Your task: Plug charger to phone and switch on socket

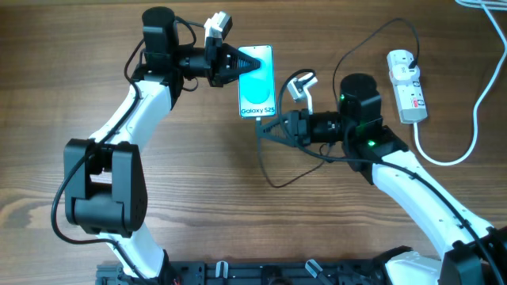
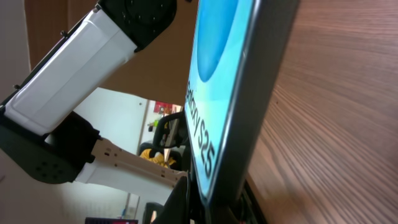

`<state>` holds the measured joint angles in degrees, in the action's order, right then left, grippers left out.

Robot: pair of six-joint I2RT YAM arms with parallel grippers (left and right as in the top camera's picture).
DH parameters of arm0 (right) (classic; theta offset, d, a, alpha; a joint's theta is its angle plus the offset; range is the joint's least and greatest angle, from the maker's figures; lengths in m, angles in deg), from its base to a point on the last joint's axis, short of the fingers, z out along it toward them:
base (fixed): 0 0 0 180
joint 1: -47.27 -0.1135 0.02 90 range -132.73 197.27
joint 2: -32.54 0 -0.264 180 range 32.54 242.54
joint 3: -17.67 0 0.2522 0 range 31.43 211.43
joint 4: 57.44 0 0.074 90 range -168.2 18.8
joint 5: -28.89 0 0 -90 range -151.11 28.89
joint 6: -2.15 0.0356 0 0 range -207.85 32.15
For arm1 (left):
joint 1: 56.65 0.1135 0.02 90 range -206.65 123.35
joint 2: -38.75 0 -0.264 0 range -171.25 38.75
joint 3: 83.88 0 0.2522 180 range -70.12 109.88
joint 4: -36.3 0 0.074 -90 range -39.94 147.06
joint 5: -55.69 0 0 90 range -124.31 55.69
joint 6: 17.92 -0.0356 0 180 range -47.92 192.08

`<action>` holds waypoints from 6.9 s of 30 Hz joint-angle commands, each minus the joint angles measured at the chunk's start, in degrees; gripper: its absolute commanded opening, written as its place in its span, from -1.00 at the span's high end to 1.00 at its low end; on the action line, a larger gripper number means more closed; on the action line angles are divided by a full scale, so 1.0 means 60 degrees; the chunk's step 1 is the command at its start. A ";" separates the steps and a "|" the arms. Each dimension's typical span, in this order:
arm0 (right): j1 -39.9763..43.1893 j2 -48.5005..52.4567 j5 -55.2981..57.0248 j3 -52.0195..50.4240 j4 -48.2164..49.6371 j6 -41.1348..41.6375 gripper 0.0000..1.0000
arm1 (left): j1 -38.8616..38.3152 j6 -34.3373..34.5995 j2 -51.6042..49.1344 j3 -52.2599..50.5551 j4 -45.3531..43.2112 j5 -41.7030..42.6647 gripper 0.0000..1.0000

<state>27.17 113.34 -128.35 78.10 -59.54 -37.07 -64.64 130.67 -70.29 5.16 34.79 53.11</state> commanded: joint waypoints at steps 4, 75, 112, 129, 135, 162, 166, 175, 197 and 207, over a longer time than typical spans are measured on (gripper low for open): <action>0.0783 0.0062 -0.0091 0.0102 0.0244 -0.0714 0.92 | -0.0153 -0.0987 0.0066 0.0120 -0.0029 0.0499 0.92; -0.0747 0.2415 0.6823 0.1089 -0.6237 -0.4229 0.92 | 0.3195 0.1883 0.0066 0.0120 -0.1785 0.0397 0.92; -0.0637 0.0124 0.1555 0.1158 -0.1395 -0.0521 0.91 | 0.0539 0.1534 0.0066 0.0120 -0.1821 0.0036 0.92; -0.0637 0.0124 0.1126 0.1147 -0.0889 0.0146 0.91 | 0.0634 0.1530 0.0066 0.0120 -0.1825 0.0244 0.92; -0.0637 0.0124 0.0984 0.1147 -0.0882 0.0397 0.91 | 0.0987 0.1534 0.0066 0.0120 -0.1821 0.0244 0.92; -0.0641 0.0696 0.0481 0.1147 0.0124 0.0787 0.92 | 0.0976 0.1676 0.0066 0.0120 -0.1821 -0.0084 0.92; -0.0641 0.0699 0.0623 0.1147 0.0124 0.0911 0.91 | 0.0976 0.1683 0.0066 0.0120 -0.1821 -0.0080 0.92; -0.0641 0.0699 0.0765 0.1147 0.0127 0.1286 0.92 | 0.0976 0.1818 0.0066 0.0120 -0.1821 -0.0291 0.92; -0.0637 0.0969 0.1198 0.1147 0.0390 0.1341 0.91 | 0.0976 0.1858 0.0066 0.0120 -0.1818 -0.0149 0.92; -0.0641 0.1133 0.0772 0.1147 0.0940 0.1548 0.92 | 0.0980 0.1843 0.0066 0.0120 -0.1829 -0.0044 0.92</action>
<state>23.41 119.72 -121.92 84.40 -54.38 -28.28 -58.78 141.47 -70.29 5.16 24.26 51.34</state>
